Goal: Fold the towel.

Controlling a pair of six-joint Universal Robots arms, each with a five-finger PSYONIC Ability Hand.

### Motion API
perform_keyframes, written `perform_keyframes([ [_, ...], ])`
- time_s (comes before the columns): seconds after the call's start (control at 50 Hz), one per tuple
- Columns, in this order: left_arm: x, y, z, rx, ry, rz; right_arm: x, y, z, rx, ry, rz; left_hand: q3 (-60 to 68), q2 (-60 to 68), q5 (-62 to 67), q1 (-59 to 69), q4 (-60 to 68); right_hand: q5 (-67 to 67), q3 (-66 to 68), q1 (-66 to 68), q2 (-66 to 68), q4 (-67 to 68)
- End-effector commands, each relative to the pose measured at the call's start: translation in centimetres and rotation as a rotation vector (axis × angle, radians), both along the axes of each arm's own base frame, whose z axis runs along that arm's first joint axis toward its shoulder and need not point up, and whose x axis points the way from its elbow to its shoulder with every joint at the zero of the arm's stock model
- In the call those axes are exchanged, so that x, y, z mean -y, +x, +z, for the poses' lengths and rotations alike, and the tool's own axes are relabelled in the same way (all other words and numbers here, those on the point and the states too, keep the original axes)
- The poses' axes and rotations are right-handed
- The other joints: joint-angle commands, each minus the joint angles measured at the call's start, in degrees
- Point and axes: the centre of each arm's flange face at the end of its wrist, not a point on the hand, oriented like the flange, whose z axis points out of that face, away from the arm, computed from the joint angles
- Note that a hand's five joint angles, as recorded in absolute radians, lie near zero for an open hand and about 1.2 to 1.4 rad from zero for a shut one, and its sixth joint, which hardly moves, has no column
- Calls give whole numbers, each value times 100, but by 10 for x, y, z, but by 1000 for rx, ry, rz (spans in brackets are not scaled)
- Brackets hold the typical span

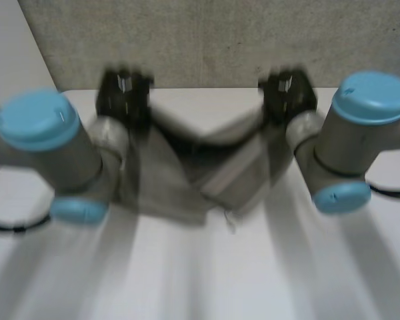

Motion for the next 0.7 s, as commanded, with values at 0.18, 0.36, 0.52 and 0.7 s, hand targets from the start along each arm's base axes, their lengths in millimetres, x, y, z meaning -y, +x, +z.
perform_keyframes([
  [0.18, 14, -16, 167, -70, -733, 83, -8, -4, 127, 279, -553, 12, -832, -519, -1482, -197, -654, 325, 313, 335, 440, 321],
  [0.36, 16, 5, 46, 136, -411, 53, -10, -2, 66, 87, -305, 28, -832, -519, -1482, -197, -654, 325, 313, 335, 440, 321],
  [0.52, -22, 22, -68, 281, -164, -42, -34, -14, -45, -162, 49, 49, -832, -519, -1482, -197, -654, 325, 313, 335, 440, 321],
  [0.7, -46, 34, -145, 354, -14, -75, -58, -21, -117, -297, 238, 75, -832, -519, -1482, -197, -654, 325, 313, 335, 440, 321],
])
